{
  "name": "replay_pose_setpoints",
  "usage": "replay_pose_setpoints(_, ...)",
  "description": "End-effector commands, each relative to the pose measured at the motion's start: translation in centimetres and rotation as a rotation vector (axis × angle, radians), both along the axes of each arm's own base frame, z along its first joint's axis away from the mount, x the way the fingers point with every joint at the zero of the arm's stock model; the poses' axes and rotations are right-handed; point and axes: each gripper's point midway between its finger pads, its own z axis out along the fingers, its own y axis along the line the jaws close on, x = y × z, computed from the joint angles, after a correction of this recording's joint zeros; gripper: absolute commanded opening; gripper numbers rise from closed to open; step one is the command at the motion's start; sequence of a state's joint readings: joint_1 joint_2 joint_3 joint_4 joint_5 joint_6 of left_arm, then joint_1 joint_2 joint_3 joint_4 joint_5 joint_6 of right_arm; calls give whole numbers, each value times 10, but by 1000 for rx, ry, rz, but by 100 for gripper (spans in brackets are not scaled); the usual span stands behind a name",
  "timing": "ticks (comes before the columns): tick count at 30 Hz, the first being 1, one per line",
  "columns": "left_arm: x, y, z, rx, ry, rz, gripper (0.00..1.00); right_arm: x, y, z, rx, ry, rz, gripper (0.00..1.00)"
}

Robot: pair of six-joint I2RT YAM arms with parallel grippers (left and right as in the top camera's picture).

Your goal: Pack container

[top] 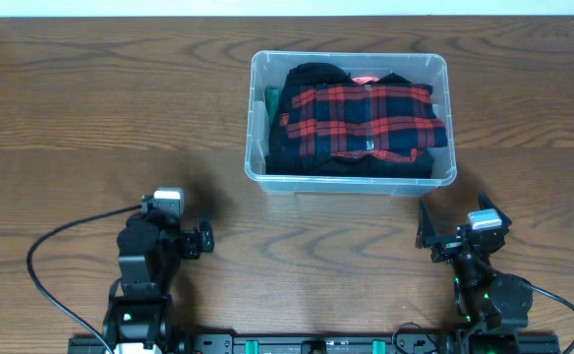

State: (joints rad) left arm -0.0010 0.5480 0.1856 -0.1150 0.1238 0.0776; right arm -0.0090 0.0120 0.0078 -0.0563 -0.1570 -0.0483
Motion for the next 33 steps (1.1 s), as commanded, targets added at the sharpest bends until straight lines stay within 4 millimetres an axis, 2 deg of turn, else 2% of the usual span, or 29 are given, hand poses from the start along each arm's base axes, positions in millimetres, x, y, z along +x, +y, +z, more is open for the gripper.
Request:
replay_pose_setpoints(1,-3,1,-6,-10,-28,11,98,0,-2,-1,-13,-2,-9,99)
replay_pose_setpoints(15,-9,1,-4,-12,-177,9,98,0,-2,-1,-13,-2,-10,99)
replay_pose_setpoints(21,-7,1,18,-10,-273,10,98,0,-2,-1,-13,-2,-9,99)
replay_pose_setpoints(27,-9,1,50,-11,-417,9,98,0,-2,-1,-13,-2,-9,99)
replay_pose_setpoints(33,-9,1,51,-11,-421,8,98,0,-2,-1,-13,-2,-9,99)
